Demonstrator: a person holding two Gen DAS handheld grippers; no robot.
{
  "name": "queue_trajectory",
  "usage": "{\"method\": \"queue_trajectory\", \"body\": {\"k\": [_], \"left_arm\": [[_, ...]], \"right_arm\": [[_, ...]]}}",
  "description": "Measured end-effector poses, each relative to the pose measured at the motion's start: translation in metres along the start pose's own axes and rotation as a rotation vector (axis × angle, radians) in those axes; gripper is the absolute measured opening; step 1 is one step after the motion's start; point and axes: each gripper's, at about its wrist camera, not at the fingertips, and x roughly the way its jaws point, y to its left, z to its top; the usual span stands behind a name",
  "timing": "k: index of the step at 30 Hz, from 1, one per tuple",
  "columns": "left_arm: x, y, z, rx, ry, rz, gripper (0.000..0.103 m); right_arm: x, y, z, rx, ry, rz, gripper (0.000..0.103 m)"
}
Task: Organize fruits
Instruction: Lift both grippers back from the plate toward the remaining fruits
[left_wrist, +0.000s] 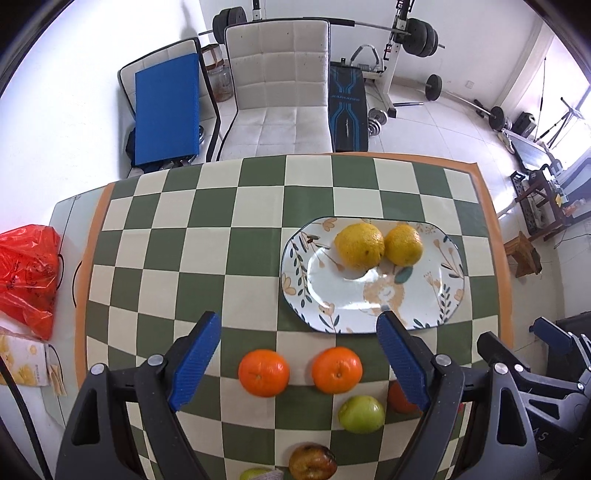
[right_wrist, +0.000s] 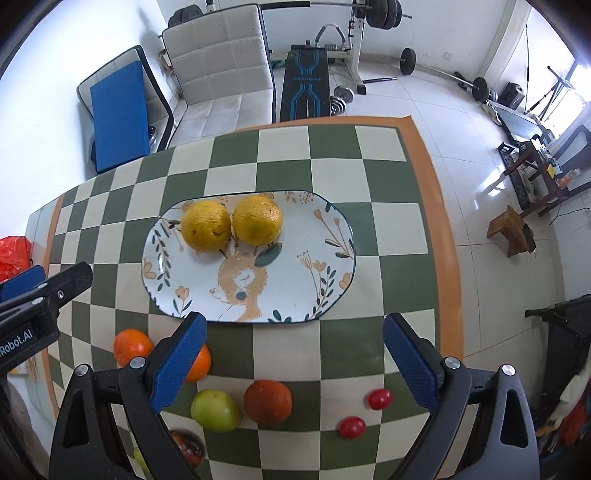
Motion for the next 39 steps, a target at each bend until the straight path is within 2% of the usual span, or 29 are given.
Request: {"method": "queue_trajectory", "body": {"k": [15, 24, 26, 28, 29, 33, 39], "left_arm": [[-0.07, 0.01, -0.037, 0.004, -0.099, -0.036, 0.086], [-0.069, 0.013, -0.048, -0.002, -0.095, -0.046, 0.086], [-0.061, 0.015, -0.049, -0.012, -0.076, -0.038, 0.086], [-0.049, 0.018, -0.051, -0.013, -0.042, -0.02, 0.1], [-0.042, 0.019, -0.053, -0.015, -0.024, -0.018, 0.103], [-0.009, 0.026, -0.072, -0.025, 0.067, 0.007, 0.103], [0.039, 0.031, -0.114, -0.044, 0.249, 0.016, 0.103]], "right_arm": [[-0.094, 0.008, -0.046, 0.009, -0.12, 0.008, 0.098], [-0.113, 0.011, -0.062, 0.042, -0.157, 0.027, 0.098], [-0.109, 0.009, -0.065, 0.057, -0.147, 0.038, 0.098], [-0.101, 0.005, -0.067, 0.079, -0.125, 0.055, 0.098], [-0.095, 0.003, -0.069, 0.088, -0.11, 0.063, 0.098], [-0.057, -0.008, -0.075, 0.128, -0.017, 0.111, 0.098], [0.033, -0.025, -0.093, 0.196, 0.176, 0.176, 0.098]]}}
